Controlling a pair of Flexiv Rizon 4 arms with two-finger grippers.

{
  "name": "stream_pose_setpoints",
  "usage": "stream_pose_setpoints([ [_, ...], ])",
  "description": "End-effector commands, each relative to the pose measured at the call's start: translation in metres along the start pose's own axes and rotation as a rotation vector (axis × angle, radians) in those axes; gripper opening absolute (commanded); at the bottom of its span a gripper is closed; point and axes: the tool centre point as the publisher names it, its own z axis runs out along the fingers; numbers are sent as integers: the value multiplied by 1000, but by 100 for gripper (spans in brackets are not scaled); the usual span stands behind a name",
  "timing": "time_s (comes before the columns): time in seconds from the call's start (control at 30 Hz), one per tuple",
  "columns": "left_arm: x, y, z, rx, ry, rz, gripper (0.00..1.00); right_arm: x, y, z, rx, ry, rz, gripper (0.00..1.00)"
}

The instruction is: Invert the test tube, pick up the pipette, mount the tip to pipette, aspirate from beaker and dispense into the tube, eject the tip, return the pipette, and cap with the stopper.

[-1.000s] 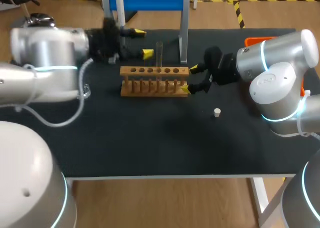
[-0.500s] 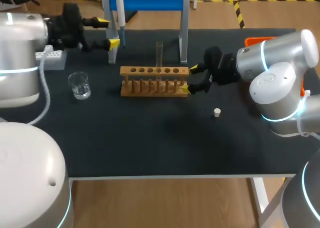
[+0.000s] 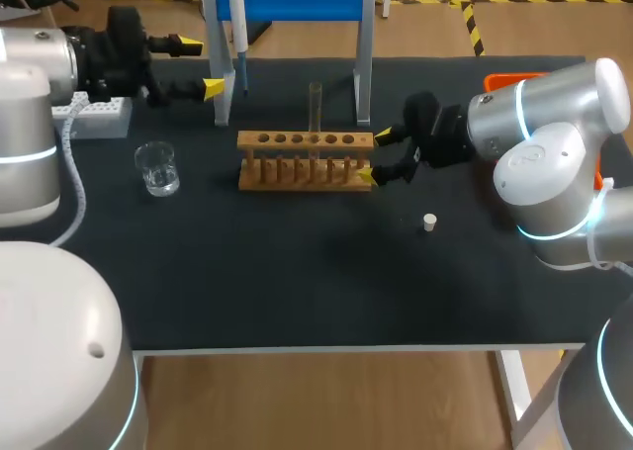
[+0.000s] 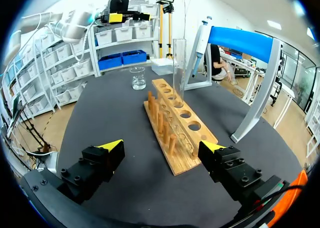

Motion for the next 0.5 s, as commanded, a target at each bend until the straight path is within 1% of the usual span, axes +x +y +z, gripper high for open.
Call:
stream_pose_setpoints([
  [0.03, -13, 6, -7, -11, -35, -11, 100, 0, 0, -1, -1, 1, 0, 100],
  [0.27, -60, 28, -51, -60, -177, -42, 100, 0, 0, -1, -1, 1, 0, 100],
  [0.3, -69, 33, -61, -70, -204, -55, 100, 0, 0, -1, -1, 1, 0, 100],
  [0.43, -94, 48, -85, -123, -281, -84, 100, 0, 0, -1, -1, 1, 0, 100],
  [0.5, -105, 57, -96, -132, -314, -103, 100, 0, 0, -1, -1, 1, 0, 100],
])
